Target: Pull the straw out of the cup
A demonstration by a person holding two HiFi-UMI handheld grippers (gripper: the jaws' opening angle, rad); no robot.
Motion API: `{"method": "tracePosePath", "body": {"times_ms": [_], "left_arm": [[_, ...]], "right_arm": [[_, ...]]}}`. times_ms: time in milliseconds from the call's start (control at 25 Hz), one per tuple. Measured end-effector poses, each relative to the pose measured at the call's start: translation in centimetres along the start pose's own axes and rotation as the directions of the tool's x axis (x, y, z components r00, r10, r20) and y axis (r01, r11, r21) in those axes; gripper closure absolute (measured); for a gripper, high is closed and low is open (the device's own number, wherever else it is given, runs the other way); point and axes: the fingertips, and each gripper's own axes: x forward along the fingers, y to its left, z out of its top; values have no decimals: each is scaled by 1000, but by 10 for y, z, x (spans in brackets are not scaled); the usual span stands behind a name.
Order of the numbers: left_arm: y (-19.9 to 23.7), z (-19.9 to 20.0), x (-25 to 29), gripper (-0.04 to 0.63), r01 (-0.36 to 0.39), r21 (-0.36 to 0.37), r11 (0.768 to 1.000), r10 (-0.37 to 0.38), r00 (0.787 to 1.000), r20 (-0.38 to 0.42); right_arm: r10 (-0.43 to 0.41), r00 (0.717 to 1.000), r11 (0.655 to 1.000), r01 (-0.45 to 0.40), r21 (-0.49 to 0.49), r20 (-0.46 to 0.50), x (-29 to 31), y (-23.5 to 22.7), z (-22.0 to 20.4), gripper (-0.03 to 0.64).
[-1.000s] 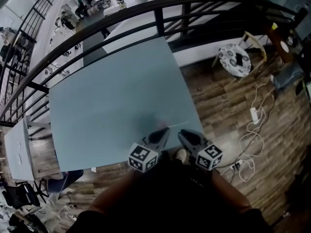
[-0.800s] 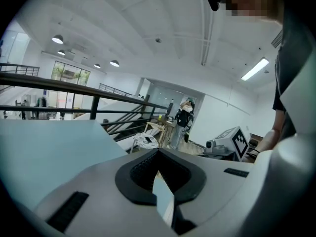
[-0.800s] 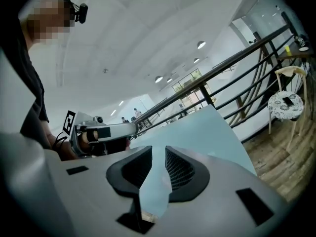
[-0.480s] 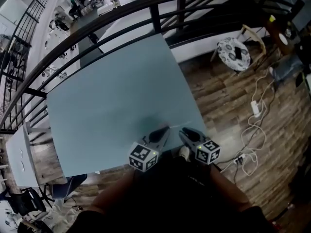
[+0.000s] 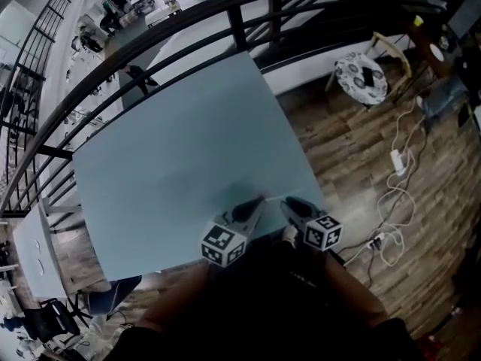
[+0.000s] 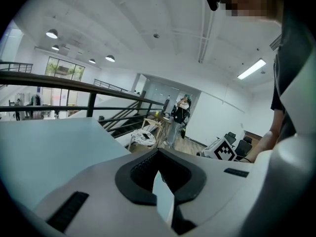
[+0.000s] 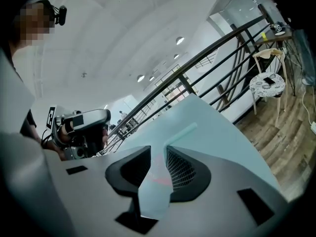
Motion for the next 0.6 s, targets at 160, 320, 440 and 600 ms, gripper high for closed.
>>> {"method": "tracePosePath", "body": {"times_ms": [160,320,440,600], "left_arm": [[7,-2,-2,584,9,-1,1000,-9,1000,-9],[12,-4,-5,584,16,2,1000,-16,1000,-16],[15,-3,-5,583,24,4,1000,-23,1000,-20],[18,-4,-5,584,31,2,1000,-31,999,-22]], "right_arm": [[-24,1000,1000,24,19,7,6,-4,0,523],[-41,999,999,40,22,21,12,-5,0,523],[-52,998,998,51,39,29,15,-7,3,525],[-62,998,998,61,14,26,19,-6,3,571]]}}
